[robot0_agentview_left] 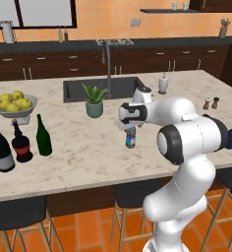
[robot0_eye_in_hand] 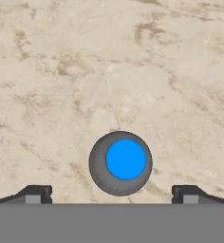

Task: Move the plastic bottles in the middle to the plastics group, and the glass bottles in the middle to the glass group.

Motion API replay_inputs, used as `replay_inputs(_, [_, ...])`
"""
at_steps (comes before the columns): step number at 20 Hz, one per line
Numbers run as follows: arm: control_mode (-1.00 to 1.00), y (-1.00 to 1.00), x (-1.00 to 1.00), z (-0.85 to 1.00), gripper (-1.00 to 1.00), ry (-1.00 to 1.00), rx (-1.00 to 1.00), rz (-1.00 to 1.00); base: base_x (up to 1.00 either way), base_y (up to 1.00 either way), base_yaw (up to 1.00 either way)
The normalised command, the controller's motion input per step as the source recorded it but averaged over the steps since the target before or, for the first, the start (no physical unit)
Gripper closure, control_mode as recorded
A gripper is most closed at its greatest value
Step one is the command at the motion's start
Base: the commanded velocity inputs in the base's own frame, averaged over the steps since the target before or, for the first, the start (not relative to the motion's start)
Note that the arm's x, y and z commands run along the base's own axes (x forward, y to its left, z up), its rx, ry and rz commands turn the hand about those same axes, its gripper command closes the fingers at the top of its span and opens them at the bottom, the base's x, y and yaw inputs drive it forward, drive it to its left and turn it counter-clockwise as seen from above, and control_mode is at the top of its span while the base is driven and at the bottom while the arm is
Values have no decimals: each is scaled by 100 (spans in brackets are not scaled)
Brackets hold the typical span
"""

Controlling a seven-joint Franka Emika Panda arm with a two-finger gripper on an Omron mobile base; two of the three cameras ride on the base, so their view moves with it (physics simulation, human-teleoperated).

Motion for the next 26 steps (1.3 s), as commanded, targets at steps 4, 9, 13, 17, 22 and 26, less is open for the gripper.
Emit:
replay_inputs(4, [-100, 0, 8, -15, -100, 0, 0, 3, 0, 0, 0])
replay_inputs(9, [-100, 0, 13, -7, -100, 0, 0, 1, 0, 0, 0])
replay_inputs(13, [-100, 3, 17, 0, -100, 0, 0, -2, 0, 0, 0])
replay_inputs(17, [-100, 3, 6, -1, -100, 0, 0, -6, 0, 0, 0])
replay_inputs(22, [-100, 0, -1, 0, 100, 0, 0, 0, 0, 0, 0])
replay_inputs(26, [-100, -2, -9, 0, 100, -4, 0, -2, 0, 0, 0])
